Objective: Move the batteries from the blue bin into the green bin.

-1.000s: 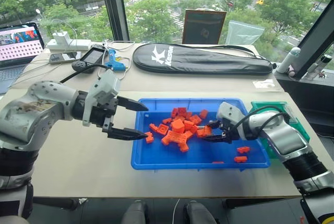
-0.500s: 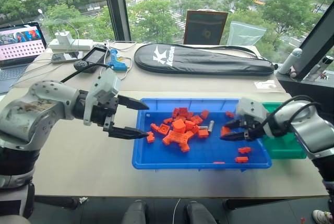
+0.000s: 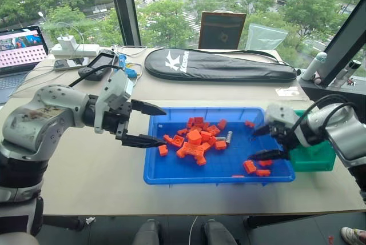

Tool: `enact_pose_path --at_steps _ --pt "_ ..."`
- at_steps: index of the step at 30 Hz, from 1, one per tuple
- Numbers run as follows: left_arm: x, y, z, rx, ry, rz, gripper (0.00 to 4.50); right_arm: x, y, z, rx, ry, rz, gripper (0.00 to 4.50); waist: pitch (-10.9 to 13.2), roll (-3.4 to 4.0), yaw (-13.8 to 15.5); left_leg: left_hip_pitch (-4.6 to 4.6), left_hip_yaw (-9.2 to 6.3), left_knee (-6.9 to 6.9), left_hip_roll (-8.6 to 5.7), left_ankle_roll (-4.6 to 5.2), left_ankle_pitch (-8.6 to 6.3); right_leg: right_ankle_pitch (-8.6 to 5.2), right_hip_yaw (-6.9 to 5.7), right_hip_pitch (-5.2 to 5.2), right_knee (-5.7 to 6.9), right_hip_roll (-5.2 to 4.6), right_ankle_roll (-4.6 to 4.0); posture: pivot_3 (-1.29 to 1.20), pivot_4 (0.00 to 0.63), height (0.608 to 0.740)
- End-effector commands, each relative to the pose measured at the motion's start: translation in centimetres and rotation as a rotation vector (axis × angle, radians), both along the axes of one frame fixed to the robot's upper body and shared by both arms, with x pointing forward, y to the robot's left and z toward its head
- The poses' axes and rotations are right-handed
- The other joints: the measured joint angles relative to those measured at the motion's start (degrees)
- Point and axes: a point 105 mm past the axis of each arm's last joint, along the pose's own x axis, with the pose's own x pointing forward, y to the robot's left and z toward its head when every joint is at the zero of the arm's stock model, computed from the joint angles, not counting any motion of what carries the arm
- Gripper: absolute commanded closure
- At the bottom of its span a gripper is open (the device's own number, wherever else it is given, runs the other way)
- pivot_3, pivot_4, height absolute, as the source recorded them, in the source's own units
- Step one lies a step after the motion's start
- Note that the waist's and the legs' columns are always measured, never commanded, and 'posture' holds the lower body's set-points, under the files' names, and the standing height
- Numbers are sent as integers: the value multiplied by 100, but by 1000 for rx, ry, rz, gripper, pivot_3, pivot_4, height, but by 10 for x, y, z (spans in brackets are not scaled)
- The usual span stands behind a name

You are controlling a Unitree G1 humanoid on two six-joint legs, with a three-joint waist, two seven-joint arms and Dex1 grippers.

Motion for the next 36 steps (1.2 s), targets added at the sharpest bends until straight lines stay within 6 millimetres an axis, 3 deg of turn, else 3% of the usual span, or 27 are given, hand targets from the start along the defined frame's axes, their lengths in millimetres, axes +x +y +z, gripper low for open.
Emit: enact_pose_path --at_steps 1,6,12,21,26,28,32,36 --pt "-1 1 8 4 -64 1 0 17 1 2 1 -96 -31 68 0 0 15 -1 -1 -1 -1 0 0 1 0 0 1 0 -2 0 150 733" --pt "-1 1 9 10 -77 4 0 31 7 -17 -27 -129 -35 68 0 0 38 -5 0 0 -4 2 -1 4 0 1 -2 -2 -7 0 150 733" --pt "0 0 11 14 -92 8 0 35 10 -34 -45 -89 -11 68 0 0 34 -5 0 0 -4 2 -1 4 0 1 -1 -2 -8 0 150 733" --pt "-1 0 11 17 -97 16 0 38 16 -40 21 -58 -28 68 0 0 13 -2 -3 0 -2 2 -1 5 -1 3 1 0 -8 0 150 733" --pt "0 -1 12 17 -101 18 0 36 17 -40 36 -37 -27 1454 0 0 16 -2 -4 0 -2 2 -1 5 -1 4 1 0 -8 0 150 733" --pt "0 -1 12 16 -101 17 0 37 14 -38 36 -41 -38 2003 0 0 16 -2 -4 0 -2 2 -1 5 -1 4 1 0 -8 0 150 733" --pt "1 -2 12 15 -103 14 0 35 9 -24 53 -57 -48 2003 0 0 19 -3 -3 0 -2 2 -1 5 -1 4 1 0 -8 0 150 733" --pt "1 -2 14 9 -102 8 0 29 0 25 77 -135 -49 2003 2 2 36 -4 -3 0 -3 2 -1 4 -1 2 0 -2 -8 0 150 733"
